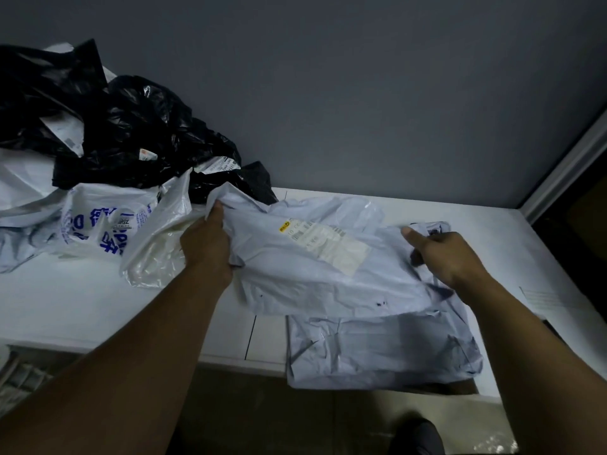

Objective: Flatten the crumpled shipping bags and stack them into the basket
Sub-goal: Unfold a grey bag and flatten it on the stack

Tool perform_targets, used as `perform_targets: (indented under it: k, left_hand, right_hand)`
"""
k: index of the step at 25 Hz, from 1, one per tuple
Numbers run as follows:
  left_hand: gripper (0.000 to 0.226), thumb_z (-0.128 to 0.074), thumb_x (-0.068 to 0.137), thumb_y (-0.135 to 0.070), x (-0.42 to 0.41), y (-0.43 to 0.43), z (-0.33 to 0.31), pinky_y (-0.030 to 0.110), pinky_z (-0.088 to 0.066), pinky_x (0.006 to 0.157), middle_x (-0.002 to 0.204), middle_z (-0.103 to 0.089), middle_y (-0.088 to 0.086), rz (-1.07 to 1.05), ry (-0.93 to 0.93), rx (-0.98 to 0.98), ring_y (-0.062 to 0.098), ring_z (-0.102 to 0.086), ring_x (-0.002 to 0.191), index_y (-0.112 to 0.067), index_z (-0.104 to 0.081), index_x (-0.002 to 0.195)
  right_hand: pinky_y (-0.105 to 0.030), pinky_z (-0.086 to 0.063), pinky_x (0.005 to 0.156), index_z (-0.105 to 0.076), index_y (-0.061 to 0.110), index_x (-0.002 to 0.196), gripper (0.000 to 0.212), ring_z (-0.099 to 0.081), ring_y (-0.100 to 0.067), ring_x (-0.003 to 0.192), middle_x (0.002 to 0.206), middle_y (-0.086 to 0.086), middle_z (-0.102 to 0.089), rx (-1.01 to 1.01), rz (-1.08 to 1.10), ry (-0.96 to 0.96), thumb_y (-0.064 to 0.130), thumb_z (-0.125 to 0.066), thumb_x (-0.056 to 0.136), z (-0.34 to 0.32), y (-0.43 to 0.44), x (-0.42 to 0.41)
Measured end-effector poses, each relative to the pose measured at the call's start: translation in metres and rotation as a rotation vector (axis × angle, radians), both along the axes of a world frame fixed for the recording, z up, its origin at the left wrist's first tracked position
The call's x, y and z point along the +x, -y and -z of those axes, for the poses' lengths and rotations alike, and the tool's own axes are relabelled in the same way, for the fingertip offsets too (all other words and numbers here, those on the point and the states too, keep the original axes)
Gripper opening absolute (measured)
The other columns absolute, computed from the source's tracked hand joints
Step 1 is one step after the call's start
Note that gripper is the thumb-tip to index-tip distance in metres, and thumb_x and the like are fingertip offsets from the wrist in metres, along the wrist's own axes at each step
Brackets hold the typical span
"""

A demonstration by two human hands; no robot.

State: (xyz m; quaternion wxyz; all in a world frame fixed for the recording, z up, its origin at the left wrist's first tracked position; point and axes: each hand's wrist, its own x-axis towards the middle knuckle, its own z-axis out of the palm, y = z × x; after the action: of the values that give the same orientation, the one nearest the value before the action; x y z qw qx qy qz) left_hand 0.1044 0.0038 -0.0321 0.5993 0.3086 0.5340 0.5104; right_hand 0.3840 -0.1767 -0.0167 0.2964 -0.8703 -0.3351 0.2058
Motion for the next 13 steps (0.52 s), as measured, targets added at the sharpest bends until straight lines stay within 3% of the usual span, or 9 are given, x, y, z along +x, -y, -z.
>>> perform_targets:
  k: [2,5,8,11,13]
  left_hand:
    - [0.033,-0.065,0.090,-0.049,0.003,0.003,0.002,0.032,-0.056,0.066,0.106,-0.069,0.001,0.070,0.027,-0.005,0.017,-0.067,0.088,-0.018,-0.066,0.100]
    - [0.034,-0.064,0.092,-0.047,0.007,0.008,0.005,0.026,-0.055,0.055,0.108,-0.071,0.003,0.160,0.096,-0.042,0.016,-0.069,0.085,-0.017,-0.066,0.108]
    - [0.044,-0.062,0.090,-0.051,0.007,0.007,0.007,0.027,-0.057,0.058,0.114,-0.072,0.005,0.245,0.171,-0.089,0.020,-0.071,0.096,-0.017,-0.066,0.118]
    - [0.054,-0.062,0.088,-0.057,0.008,0.007,0.007,0.030,-0.058,0.064,0.116,-0.072,0.005,0.309,0.165,-0.094,0.021,-0.071,0.100,-0.017,-0.065,0.124]
    - [0.055,-0.065,0.084,-0.059,0.008,0.007,0.009,0.034,-0.059,0.072,0.113,-0.073,0.005,0.315,0.120,-0.087,0.023,-0.071,0.101,-0.016,-0.067,0.119]
  right_hand:
    - [-0.043,-0.050,0.096,-0.066,0.013,0.117,0.059,-0.064,-0.025,0.102,0.113,-0.005,-0.068,0.118,0.003,-0.198,0.065,-0.055,0.091,0.003,-0.007,-0.001]
    - [-0.041,-0.057,0.087,-0.055,0.008,0.132,0.067,-0.063,-0.024,0.109,0.124,-0.006,-0.061,0.157,0.057,-0.502,0.057,-0.067,0.088,0.019,-0.017,-0.005]
    - [-0.040,-0.057,0.082,-0.061,0.001,0.114,0.051,-0.063,-0.027,0.109,0.114,-0.010,-0.067,0.170,0.065,-0.624,0.040,-0.077,0.086,0.034,-0.025,-0.010]
    - [-0.030,-0.055,0.063,-0.061,0.005,0.086,0.028,-0.062,-0.024,0.077,0.092,-0.014,-0.066,0.177,0.132,-0.688,0.022,-0.083,0.082,0.043,-0.031,-0.018]
    - [-0.029,-0.051,0.060,-0.065,0.005,0.088,0.016,-0.059,-0.024,0.070,0.090,-0.018,-0.067,0.238,0.197,-0.718,0.011,-0.079,0.084,0.046,-0.036,-0.018]
